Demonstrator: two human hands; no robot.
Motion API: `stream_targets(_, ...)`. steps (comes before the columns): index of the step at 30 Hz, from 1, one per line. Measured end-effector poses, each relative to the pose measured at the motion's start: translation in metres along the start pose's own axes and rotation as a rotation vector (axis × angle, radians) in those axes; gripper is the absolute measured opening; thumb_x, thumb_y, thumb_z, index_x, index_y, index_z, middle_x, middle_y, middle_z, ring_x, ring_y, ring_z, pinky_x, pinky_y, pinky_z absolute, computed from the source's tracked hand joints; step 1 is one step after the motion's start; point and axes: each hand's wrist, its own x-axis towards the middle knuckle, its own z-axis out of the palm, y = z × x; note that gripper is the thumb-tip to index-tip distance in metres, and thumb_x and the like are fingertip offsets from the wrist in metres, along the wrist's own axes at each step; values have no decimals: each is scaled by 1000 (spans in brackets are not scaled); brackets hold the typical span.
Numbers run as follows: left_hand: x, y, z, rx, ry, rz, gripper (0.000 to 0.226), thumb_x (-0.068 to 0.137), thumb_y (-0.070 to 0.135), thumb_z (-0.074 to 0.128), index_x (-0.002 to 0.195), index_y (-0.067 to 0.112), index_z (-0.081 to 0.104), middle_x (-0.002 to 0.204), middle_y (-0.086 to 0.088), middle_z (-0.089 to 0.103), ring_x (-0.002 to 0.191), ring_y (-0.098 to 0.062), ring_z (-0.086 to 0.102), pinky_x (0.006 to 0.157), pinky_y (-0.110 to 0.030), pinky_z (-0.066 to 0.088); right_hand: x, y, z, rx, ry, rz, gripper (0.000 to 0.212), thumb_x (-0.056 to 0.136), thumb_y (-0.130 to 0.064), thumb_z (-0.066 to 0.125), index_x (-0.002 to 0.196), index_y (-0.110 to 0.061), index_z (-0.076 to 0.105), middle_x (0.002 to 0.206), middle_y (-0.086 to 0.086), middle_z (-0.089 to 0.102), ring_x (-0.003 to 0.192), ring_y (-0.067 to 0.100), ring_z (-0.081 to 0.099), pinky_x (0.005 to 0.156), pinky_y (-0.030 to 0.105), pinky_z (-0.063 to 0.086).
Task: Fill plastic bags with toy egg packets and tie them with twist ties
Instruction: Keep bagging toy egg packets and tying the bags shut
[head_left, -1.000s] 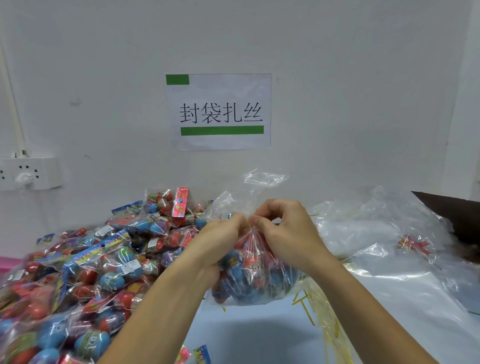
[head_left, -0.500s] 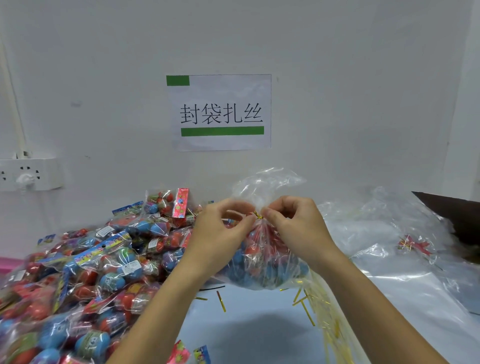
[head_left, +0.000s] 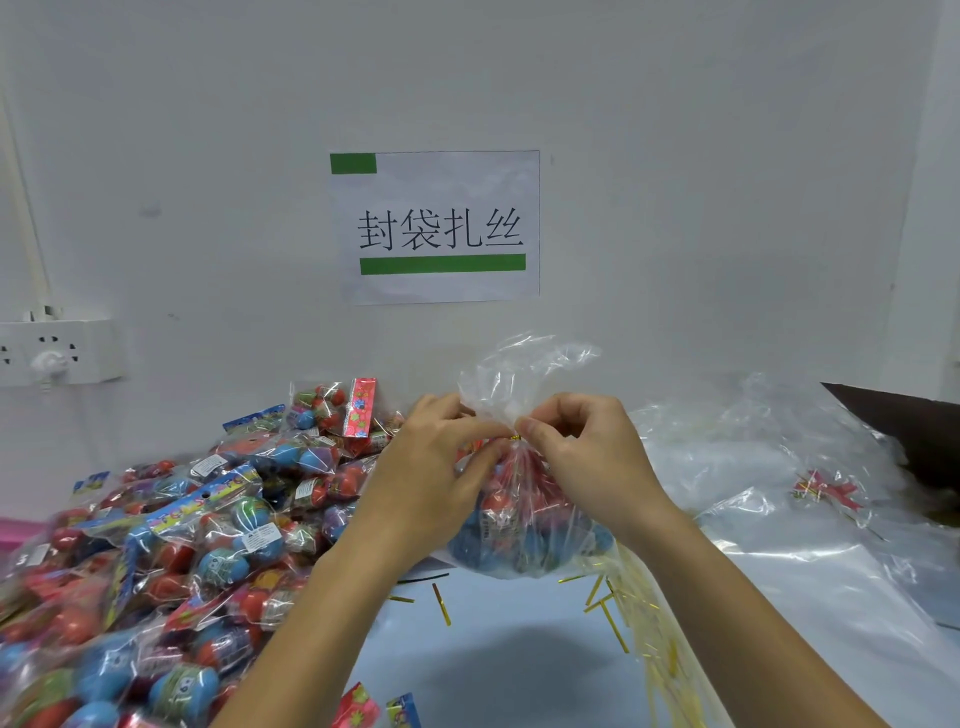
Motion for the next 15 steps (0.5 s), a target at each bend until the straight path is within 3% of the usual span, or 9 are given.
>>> stream_targets(5, 2, -2, -3, -40, -43, -14, 19, 96, 18, 63, 109, 18, 77, 100, 0, 67, 102, -21, 54, 92, -37, 45, 0, 0, 2, -32, 2, -22, 22, 92, -17, 71, 70, -20, 70, 56, -14, 64, 52, -1, 58, 50, 10, 43)
stream_targets(9, 2, -2, -5, 38, -62, 31, 21, 100, 17, 57, 112, 16, 75, 89, 7, 61, 93, -15, 48, 85, -32, 44, 0, 0, 3, -76, -4, -39, 21, 92, -17, 70, 71, -19, 69, 56, -11, 64, 52, 1, 58, 53, 16, 46)
stream_targets(13, 1, 2, -6, 119, -66, 112, 21, 100, 13, 56, 111, 9, 73, 92, -3, 67, 91, -20, 53, 79, -38, 50, -1, 2, 3, -89, -6, -57, 22, 92, -19, 69, 71, -17, 66, 56, -5, 62, 50, 8, 57, 54, 27, 51)
stream_targets(15, -1, 5, -6, 149, -50, 138, 20, 100, 13, 57, 110, 6, 72, 93, -5, 67, 92, -24, 56, 78, -39, 52, -1, 3, 4, -93, 4, -77, 23, 92, -19, 69, 70, -19, 64, 56, -6, 62, 52, 8, 57, 55, 26, 51)
